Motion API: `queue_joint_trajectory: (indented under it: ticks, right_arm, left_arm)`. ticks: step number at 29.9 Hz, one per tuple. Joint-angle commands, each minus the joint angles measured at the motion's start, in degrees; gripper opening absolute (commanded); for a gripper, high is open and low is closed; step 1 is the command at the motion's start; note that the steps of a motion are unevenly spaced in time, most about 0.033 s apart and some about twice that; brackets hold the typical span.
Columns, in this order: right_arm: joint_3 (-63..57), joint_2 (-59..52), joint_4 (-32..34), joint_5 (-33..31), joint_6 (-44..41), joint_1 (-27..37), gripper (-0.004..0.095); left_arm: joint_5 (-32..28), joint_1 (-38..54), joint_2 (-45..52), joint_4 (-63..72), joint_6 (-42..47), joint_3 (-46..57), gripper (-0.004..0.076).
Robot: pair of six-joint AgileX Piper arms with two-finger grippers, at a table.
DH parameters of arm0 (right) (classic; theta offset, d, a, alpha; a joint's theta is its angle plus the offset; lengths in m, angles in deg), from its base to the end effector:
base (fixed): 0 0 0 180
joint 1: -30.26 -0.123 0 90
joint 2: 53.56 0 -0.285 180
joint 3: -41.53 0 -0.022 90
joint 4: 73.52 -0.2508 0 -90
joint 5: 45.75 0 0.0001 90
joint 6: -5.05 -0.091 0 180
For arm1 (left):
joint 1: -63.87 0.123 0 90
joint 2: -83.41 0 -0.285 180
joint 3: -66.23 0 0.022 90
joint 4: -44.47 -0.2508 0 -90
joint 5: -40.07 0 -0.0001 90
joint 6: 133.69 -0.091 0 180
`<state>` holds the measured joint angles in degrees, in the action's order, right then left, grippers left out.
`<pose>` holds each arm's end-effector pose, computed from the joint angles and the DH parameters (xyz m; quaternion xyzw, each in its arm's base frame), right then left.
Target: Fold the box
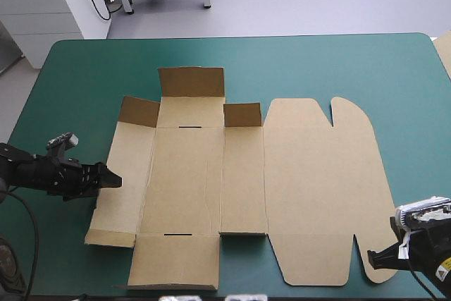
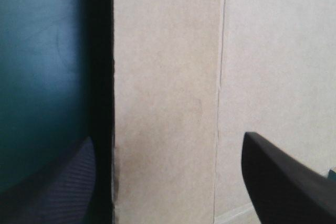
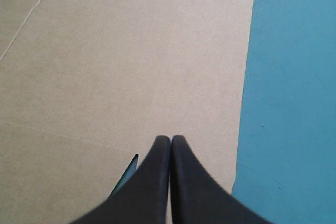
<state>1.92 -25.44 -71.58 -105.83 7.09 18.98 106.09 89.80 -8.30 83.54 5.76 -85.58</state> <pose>0.0439 0.0060 0.3169 -0.1053 0.8917 0.0186 0.4397 0.2358 0.0563 0.2275 -0.0305 0.9528 -0.2760 0.1227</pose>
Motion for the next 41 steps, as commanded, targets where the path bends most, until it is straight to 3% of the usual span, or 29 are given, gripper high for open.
queue_joint_trajectory:
  ticks: [1,7,14,18,21,28,35,41]
  right_arm:
    - [1.5,0.3,0.4,3.4,0.5,0.3,-0.0021]
    - [1.5,0.3,0.2,3.4,0.5,0.3,-0.0021]
    - [1.5,0.3,0.2,3.4,0.5,0.3,-0.0021]
    - [1.5,0.3,0.2,3.4,0.5,0.3,-0.0021]
    - [1.5,0.3,0.2,3.2,0.5,0.3,-0.0021]
    - [1.5,0.3,0.2,3.2,0.5,0.3,-0.0021]
    - [1.5,0.3,0.2,3.0,0.5,0.3,-0.0021]
    - [1.5,0.3,0.2,3.0,0.5,0.3,-0.0021]
  left_arm:
    - [1.0,-1.2,0.0,3.5,0.5,-1.6,0.0547]
    - [1.6,-4.1,-2.4,7.3,3.9,-1.6,0.0547]
    - [7.8,-7.3,-3.2,8.2,7.2,-1.6,0.0547]
    - [8.3,-7.3,-3.2,8.2,11.3,-1.6,0.0537]
    - [8.3,-7.3,-3.2,7.5,12.8,-1.6,0.0445]
    - [8.3,-7.3,-3.2,3.3,12.9,-1.6,-0.0009]
    - [8.3,-7.3,-3.2,3.1,12.9,-2.8,-0.0008]
    - [8.3,-12.1,-3.2,-1.5,18.9,-11.6,-0.0008]
